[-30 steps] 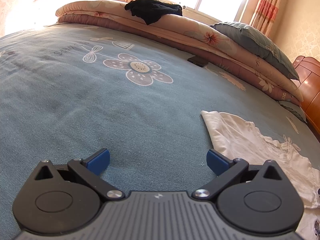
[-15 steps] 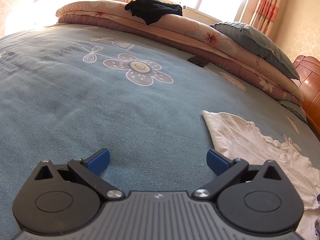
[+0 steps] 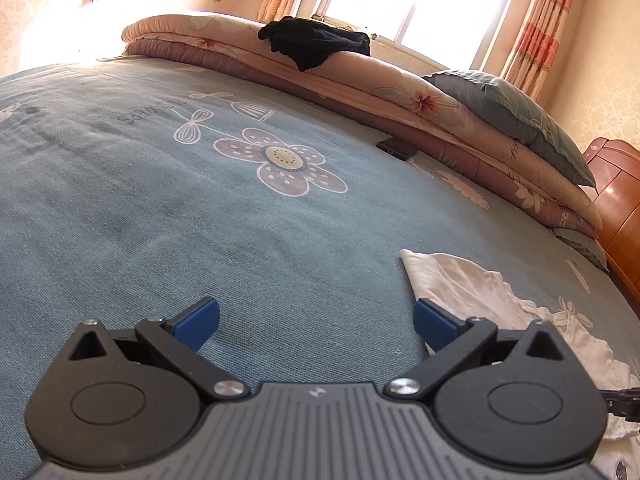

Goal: Fold clothes

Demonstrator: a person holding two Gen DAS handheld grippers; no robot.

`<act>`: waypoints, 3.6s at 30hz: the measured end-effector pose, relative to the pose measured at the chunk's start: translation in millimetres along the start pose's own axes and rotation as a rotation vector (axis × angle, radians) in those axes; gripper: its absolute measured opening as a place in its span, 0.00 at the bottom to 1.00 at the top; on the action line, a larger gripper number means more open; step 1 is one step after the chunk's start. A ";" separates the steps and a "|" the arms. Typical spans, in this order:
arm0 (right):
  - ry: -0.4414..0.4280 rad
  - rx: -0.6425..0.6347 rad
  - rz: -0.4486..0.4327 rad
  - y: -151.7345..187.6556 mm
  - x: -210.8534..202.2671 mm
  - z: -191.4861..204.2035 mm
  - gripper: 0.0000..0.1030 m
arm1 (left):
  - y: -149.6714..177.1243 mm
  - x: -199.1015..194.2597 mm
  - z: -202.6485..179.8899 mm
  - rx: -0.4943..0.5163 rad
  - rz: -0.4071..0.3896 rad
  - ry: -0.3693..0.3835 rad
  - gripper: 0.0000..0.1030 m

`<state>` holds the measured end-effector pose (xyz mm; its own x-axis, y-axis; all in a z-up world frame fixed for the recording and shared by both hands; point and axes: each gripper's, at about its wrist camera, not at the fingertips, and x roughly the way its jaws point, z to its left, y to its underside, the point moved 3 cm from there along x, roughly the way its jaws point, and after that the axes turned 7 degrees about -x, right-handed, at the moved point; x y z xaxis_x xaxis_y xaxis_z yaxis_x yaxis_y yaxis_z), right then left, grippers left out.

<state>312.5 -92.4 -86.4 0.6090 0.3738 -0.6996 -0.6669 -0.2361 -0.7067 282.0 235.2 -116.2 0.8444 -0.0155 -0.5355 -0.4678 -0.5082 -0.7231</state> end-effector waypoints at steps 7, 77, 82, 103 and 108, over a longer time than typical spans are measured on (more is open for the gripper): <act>-0.113 -0.146 -0.019 -61.8 61.3 75.2 0.19 | -7.8 0.4 18.6 -0.086 0.000 -0.021 0.99; -0.237 -0.254 -0.011 -47.0 73.2 148.6 0.17 | -9.0 1.1 21.6 -0.085 0.011 -0.035 0.99; -0.094 -0.217 -0.008 -38.4 51.6 121.0 0.18 | -10.1 0.4 22.9 -0.098 0.009 -0.028 0.99; -0.092 -0.103 0.086 17.8 24.8 78.8 0.23 | 6.0 1.8 -18.5 0.108 0.030 0.014 0.99; -0.054 -0.066 0.017 13.7 1.1 61.0 0.23 | 12.4 -11.6 -44.0 0.153 0.017 0.173 0.99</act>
<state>277.8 -40.5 -90.4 0.5722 0.4168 -0.7063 -0.6461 -0.3013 -0.7013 277.9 191.2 -99.7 0.8622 -0.1771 -0.4745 -0.5051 -0.3707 -0.7794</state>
